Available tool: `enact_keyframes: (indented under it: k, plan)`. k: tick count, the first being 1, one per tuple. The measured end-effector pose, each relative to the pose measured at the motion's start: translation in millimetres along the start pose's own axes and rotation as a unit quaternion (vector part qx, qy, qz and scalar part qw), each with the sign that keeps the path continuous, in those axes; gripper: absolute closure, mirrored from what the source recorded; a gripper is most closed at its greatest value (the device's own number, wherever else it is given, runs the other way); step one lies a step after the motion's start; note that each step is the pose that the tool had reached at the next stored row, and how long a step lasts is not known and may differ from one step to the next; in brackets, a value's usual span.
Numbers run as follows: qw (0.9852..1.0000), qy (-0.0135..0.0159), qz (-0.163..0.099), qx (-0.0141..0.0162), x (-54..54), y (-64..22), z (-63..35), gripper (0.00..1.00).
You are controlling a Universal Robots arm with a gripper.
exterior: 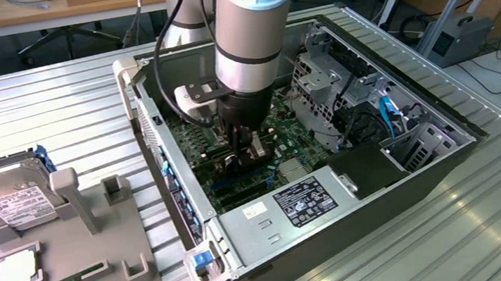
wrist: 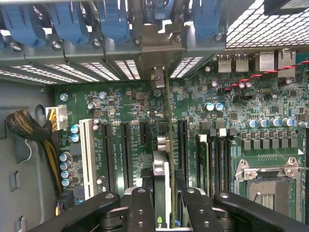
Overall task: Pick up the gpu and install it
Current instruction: 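Insert the gpu into the slot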
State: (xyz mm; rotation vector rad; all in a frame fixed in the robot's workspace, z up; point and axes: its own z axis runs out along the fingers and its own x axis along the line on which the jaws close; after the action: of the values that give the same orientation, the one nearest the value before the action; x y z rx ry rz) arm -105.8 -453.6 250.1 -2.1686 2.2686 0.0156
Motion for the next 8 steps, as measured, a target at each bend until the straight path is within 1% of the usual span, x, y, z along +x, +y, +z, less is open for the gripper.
enact_keyframes:
  k: [3,5,8]
  plan:
    - [1.0,0.0,0.0,0.0,0.0,0.0,1.2,0.73]
    - [1.0,-0.0005,0.0,0.0003,-0.1,0.0,3.4,0.73]
    - [1.0,-0.0001,0.0,0.0001,0.0,0.1,3.2,0.73]
